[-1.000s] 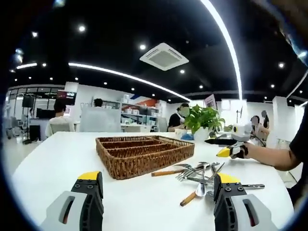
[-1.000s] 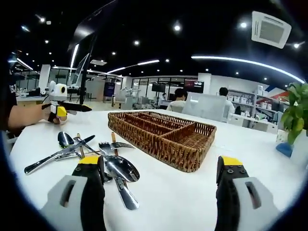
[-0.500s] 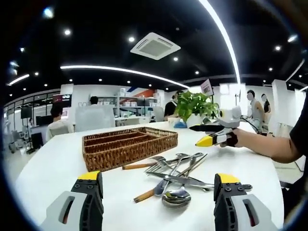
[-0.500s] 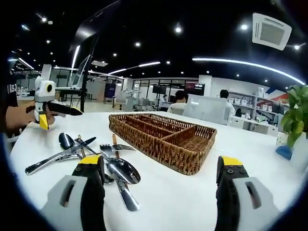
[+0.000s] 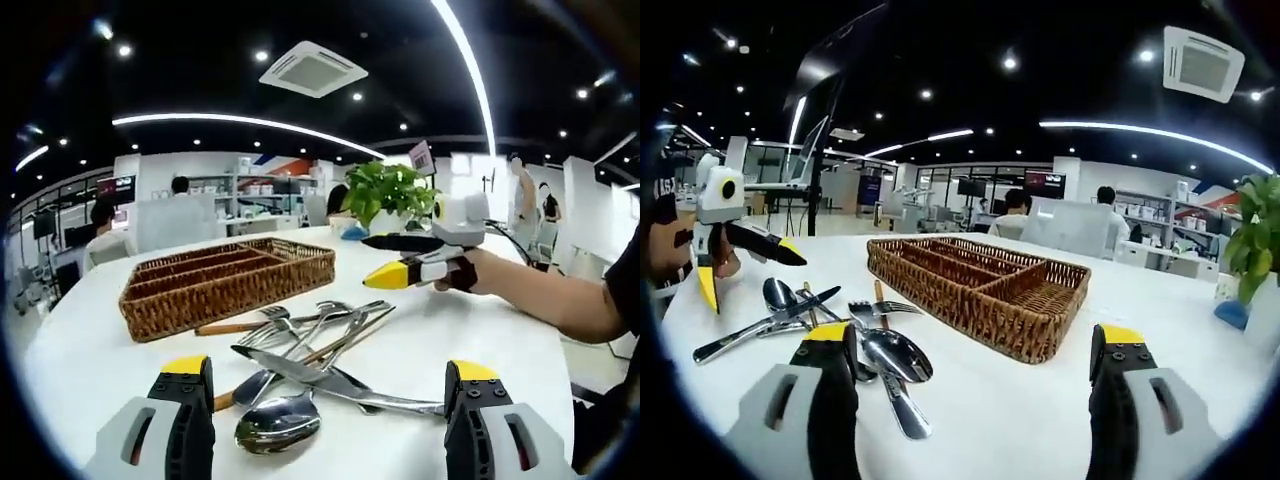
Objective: Arrange the knives, forks, and spoons in their matching storage slots by inserting each utensil handle-first until every utensil is classified and aligned in the correct compartment
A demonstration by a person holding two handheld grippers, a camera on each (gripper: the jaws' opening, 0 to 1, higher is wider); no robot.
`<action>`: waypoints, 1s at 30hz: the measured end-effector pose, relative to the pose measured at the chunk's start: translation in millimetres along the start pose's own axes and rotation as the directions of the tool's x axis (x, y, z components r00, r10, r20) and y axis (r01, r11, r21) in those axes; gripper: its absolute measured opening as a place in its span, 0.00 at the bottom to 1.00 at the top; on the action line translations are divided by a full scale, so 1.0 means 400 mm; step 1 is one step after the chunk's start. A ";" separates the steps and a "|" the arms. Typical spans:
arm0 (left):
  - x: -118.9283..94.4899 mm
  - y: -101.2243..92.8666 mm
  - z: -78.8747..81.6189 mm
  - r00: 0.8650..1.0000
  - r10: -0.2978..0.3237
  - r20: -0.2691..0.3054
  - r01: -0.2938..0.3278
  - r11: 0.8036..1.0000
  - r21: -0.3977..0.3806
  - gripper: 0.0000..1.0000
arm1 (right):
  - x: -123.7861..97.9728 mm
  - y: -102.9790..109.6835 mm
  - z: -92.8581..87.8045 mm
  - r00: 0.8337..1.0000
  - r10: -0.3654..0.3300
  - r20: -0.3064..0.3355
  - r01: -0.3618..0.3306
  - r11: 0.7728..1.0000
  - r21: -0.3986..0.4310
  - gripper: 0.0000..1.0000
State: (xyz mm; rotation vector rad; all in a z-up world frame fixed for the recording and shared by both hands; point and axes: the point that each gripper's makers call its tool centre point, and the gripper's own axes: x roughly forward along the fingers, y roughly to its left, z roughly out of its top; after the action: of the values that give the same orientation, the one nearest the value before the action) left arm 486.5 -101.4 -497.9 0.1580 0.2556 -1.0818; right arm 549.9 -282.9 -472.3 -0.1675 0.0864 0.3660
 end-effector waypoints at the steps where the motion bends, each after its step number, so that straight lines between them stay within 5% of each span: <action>1: 0.004 -0.007 -0.009 1.000 -0.005 -0.018 0.005 1.000 0.000 1.00 | 0.000 0.000 0.000 1.000 0.000 0.000 0.000 1.000 0.000 0.99; 5: 0.005 -0.045 -0.036 0.995 -0.069 -0.073 0.067 0.997 -0.023 1.00 | -0.001 0.002 0.006 1.000 0.001 0.009 -0.001 1.000 0.001 0.99; 9: 0.014 -0.059 -0.042 0.993 -0.070 -0.095 0.067 0.997 -0.028 1.00 | 0.000 0.008 0.007 1.000 0.006 0.008 -0.006 1.000 -0.006 0.99; 12: 0.013 -0.065 -0.039 0.991 -0.075 -0.109 0.072 0.997 -0.029 0.86 | 0.000 0.008 0.005 1.000 0.005 0.006 -0.005 1.000 -0.009 0.99; 15: 0.019 -0.084 -0.043 0.986 -0.106 -0.132 0.101 0.994 -0.048 0.85 | 0.000 0.007 0.004 1.000 0.004 0.004 -0.004 1.000 -0.007 0.99; 30: 0.030 -0.059 -0.070 0.982 -0.055 -0.180 0.053 0.998 -0.015 0.56 | 0.004 0.011 -0.006 1.000 0.011 -0.008 -0.011 1.000 -0.017 0.99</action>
State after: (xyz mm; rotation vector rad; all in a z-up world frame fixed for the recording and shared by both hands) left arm 467.2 -115.5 -528.2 0.2419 0.4300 -1.1215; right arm 549.8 -278.7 -475.4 -0.1851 0.0920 0.3771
